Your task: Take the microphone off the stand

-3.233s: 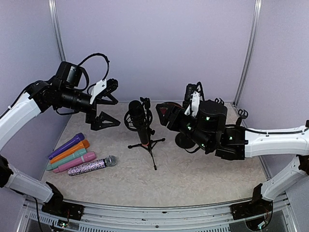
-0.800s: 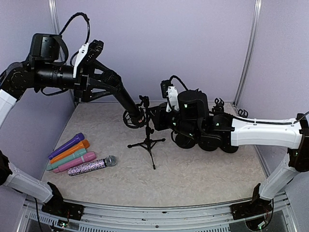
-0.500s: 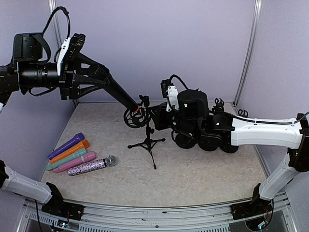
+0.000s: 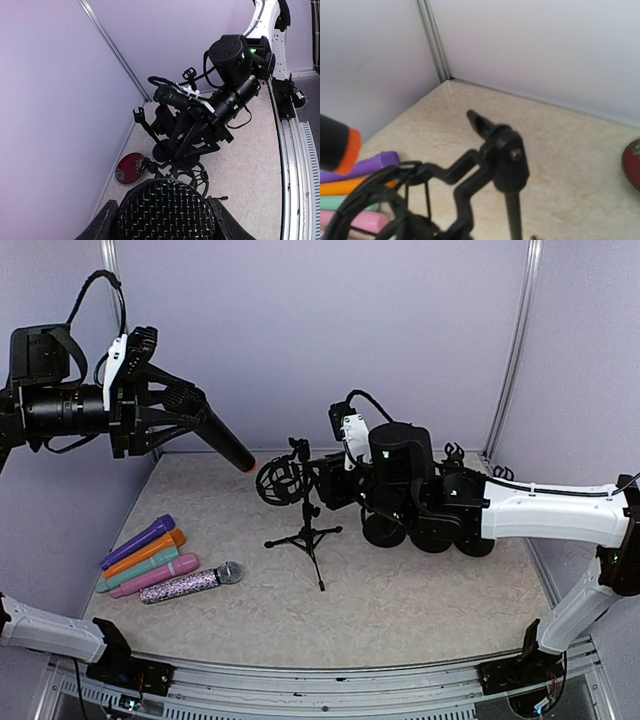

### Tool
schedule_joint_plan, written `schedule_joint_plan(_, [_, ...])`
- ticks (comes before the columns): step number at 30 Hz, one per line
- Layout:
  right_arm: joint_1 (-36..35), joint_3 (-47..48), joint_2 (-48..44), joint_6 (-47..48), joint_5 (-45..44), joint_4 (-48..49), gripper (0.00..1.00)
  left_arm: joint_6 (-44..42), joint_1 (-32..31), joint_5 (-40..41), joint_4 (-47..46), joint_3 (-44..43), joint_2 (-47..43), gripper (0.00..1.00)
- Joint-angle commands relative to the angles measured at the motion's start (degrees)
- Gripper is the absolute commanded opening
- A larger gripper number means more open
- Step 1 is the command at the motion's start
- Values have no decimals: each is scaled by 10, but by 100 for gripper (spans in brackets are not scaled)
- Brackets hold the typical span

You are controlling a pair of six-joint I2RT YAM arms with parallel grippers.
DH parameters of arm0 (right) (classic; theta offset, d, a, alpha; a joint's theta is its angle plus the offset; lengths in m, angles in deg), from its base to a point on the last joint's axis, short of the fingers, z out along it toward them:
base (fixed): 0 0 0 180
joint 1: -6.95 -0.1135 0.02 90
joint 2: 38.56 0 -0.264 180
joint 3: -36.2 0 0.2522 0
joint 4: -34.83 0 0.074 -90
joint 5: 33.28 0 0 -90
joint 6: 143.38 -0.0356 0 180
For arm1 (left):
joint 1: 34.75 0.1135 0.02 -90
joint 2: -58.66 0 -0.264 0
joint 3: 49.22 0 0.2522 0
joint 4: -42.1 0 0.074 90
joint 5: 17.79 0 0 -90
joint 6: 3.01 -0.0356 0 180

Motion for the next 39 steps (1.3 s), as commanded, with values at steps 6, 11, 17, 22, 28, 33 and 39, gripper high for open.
schedule_joint_plan(6, [-32,27,-31,123,-45,18,55,-38,42,93,-4,68,17,5])
schedule_joint_plan(11, [-40,-16,-72,122,-70,58,56,-47,123,119,-10,111,67,0])
schedule_joint_plan(17, [-47,-58,-121,119,-96,77,59,-49,167,134,-21,132,148,0])
schedule_joint_plan(22, [-48,-94,-161,100,-113,66,60,-46,167,161,-66,156,214,0])
schedule_joint_plan(28, [-49,-152,-214,56,-130,39,60,-32,161,182,-63,118,324,0])
schedule_joint_plan(33, [-50,-205,-249,8,-127,24,59,-18,145,198,-46,65,408,0])
schedule_joint_plan(39, [-48,-236,-243,-49,-63,11,55,-15,139,214,-61,34,483,0])
